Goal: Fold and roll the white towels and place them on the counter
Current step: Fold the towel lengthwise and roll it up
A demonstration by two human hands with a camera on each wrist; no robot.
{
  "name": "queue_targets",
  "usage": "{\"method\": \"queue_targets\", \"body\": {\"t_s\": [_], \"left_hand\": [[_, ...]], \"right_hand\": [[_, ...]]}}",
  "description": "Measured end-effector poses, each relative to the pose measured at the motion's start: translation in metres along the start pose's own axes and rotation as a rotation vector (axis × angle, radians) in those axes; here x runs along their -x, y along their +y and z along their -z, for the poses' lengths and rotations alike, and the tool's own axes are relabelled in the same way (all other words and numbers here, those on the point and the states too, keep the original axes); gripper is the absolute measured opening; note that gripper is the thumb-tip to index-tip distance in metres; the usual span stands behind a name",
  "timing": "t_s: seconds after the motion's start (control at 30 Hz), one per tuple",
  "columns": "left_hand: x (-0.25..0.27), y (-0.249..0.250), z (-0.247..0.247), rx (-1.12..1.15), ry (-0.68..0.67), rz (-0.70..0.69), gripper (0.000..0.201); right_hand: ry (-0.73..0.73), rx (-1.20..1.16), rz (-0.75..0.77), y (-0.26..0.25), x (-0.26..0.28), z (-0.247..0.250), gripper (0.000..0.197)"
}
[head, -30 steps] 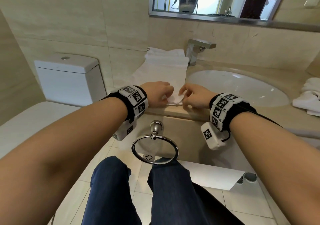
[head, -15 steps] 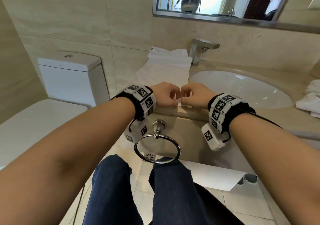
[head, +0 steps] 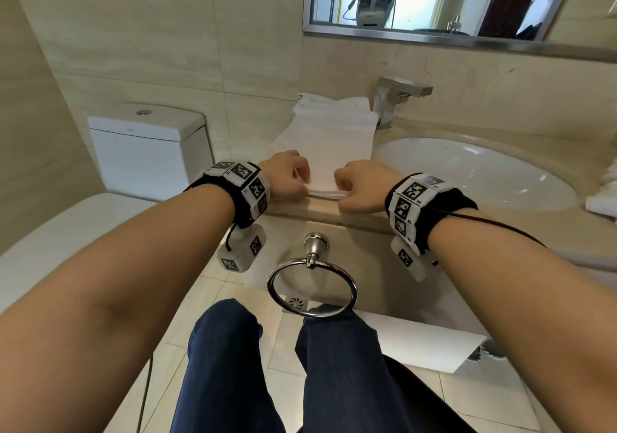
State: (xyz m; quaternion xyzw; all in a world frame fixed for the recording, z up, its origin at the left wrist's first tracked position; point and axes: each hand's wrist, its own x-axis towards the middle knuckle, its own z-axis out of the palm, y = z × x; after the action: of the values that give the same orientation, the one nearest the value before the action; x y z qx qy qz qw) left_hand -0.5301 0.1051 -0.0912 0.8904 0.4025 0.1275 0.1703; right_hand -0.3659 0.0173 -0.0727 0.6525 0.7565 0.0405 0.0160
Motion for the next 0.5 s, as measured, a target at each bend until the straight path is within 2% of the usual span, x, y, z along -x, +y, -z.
{"method": "queue_targets", "body": {"t_s": [0.13, 0.2, 0.27, 0.33, 0.43, 0.5], "left_hand": [[0.001, 0.007, -0.005, 0.006, 0.003, -0.100, 0.023], [0.002, 0.012, -0.007, -0.008, -0.003, -0.138, 0.027], [0.004, 0.014, -0.006, 0.006, -0.016, -0.146, 0.039], [0.004, 0.014, -0.005, 0.012, -0.006, -0.151, 0.044], [0.001, 0.011, -0.006, 0.020, 0.066, -0.158, 0.022], [0.000, 0.008, -0.006, 0.060, 0.101, -0.152, 0.016]], "right_hand": [[-0.085, 0.113, -0.035, 0.004, 0.002, 0.003, 0.011], [-0.108, 0.137, -0.059, 0.008, 0.006, 0.003, 0.018], [-0.118, 0.134, -0.093, 0.011, 0.008, 0.003, 0.020], [-0.116, 0.108, -0.116, 0.011, 0.010, 0.003, 0.013], [-0.062, 0.086, -0.114, 0.005, 0.009, 0.002, 0.018], [-0.022, 0.032, -0.073, 0.001, 0.006, -0.001, 0.019]]}}
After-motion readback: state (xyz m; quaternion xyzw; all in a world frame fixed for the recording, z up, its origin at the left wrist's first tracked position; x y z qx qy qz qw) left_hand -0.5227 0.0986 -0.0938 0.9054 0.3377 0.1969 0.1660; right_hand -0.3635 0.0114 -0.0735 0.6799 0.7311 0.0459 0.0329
